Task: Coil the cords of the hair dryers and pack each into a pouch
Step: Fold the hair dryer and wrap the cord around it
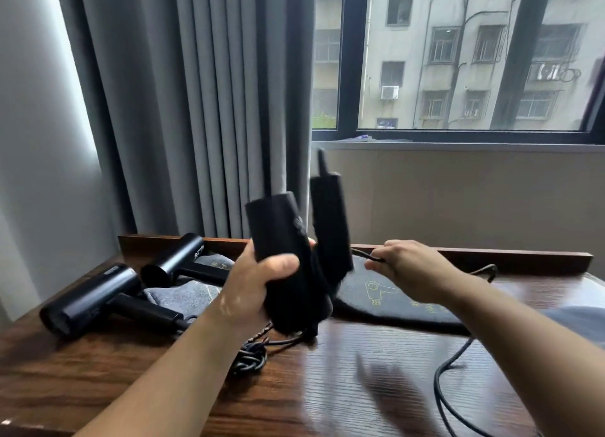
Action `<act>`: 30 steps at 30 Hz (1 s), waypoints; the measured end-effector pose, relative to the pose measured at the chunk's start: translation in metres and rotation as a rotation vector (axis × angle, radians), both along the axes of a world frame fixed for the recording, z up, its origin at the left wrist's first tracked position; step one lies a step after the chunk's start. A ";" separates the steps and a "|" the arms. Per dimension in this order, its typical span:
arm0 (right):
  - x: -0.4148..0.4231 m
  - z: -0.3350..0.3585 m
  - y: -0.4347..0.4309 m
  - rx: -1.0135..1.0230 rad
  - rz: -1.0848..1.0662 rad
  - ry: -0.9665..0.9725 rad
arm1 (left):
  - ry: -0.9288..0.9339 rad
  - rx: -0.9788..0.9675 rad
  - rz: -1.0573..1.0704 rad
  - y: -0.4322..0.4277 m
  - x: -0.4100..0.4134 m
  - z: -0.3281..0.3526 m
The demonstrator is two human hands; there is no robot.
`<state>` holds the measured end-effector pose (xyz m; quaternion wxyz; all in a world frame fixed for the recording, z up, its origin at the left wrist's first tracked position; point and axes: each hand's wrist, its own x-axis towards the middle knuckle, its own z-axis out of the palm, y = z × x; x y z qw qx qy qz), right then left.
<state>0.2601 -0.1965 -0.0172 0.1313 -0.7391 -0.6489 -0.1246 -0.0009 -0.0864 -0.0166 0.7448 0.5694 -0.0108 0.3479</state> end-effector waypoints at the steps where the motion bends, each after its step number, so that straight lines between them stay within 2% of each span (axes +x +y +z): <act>1: -0.004 -0.007 0.000 0.012 0.004 -0.034 | -0.034 -0.087 0.089 0.004 0.004 -0.001; 5: -0.034 -0.023 -0.005 0.007 0.055 -0.094 | -0.103 -0.269 0.329 0.012 0.012 0.003; 9: -0.075 -0.025 -0.014 -0.050 0.130 -0.083 | -0.011 -0.342 0.663 0.018 0.017 0.001; 12: -0.101 -0.018 -0.020 -0.065 0.164 -0.177 | 0.144 -0.261 0.861 0.022 0.020 -0.005; 14: -0.106 -0.005 -0.024 -0.045 0.143 -0.254 | 0.259 -0.092 0.927 0.024 0.017 -0.015; 18: -0.110 0.038 -0.034 -0.037 0.090 -0.402 | 0.443 0.307 0.880 0.023 0.008 -0.027; 23: -0.097 0.091 -0.036 0.010 0.093 -0.424 | 0.688 0.663 0.657 0.015 0.003 -0.022; 25: -0.081 0.107 -0.033 0.059 0.126 -0.317 | 0.749 0.717 0.543 0.015 0.001 -0.022; 28: -0.052 0.121 -0.027 0.101 0.169 -0.054 | 0.720 0.697 0.385 0.014 -0.006 -0.020; 30: -0.039 0.120 -0.022 0.109 0.165 0.042 | 0.686 0.692 0.307 0.010 -0.010 -0.015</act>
